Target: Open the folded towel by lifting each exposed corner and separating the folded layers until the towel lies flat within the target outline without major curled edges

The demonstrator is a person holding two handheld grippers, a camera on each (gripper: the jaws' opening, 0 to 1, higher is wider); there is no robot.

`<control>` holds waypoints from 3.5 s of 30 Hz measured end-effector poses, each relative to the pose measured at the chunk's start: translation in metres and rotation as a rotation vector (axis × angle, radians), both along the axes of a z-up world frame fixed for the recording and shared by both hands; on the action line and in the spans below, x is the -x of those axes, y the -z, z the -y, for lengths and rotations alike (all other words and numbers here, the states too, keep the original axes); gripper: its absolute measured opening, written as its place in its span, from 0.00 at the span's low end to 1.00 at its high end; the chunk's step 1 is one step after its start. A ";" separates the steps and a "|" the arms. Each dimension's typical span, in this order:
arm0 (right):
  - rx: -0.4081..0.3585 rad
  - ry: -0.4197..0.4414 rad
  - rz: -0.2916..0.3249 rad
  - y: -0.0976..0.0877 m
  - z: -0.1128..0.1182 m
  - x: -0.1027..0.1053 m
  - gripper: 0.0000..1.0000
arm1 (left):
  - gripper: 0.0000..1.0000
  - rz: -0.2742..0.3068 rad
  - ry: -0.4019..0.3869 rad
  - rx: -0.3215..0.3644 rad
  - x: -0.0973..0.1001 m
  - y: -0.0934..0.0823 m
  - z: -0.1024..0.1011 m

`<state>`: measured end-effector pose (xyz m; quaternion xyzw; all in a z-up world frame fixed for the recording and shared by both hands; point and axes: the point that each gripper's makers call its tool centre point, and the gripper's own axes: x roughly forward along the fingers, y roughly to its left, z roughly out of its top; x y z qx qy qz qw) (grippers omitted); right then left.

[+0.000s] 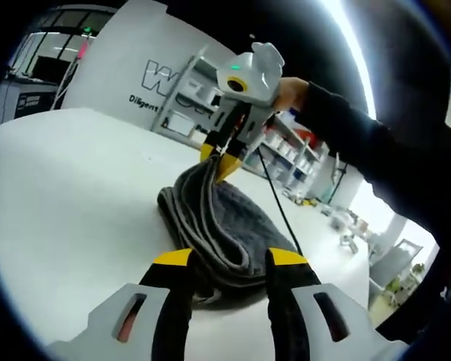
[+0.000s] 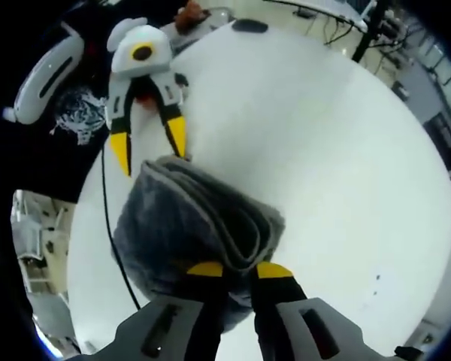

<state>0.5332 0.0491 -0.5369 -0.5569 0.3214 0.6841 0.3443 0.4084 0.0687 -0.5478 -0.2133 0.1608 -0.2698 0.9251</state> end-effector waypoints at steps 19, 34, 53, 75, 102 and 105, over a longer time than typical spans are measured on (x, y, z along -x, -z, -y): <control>-0.007 0.003 0.012 -0.002 -0.001 -0.001 0.07 | 0.45 -0.018 0.054 0.013 0.000 0.004 0.014; -0.008 0.012 0.013 -0.002 -0.002 -0.002 0.07 | 0.08 -0.011 0.045 -0.033 -0.007 0.009 0.014; -0.009 0.026 0.027 -0.002 -0.001 0.000 0.07 | 0.04 0.006 0.072 0.067 -0.003 -0.006 0.020; -0.027 0.074 0.053 -0.007 -0.005 0.008 0.05 | 0.03 0.047 0.103 0.122 0.002 -0.024 0.025; -0.061 0.122 0.086 -0.028 0.009 0.009 0.05 | 0.03 0.113 0.144 0.127 0.005 -0.051 0.044; -0.064 0.123 0.089 -0.028 0.010 0.011 0.05 | 0.03 0.123 0.142 0.116 0.005 -0.052 0.045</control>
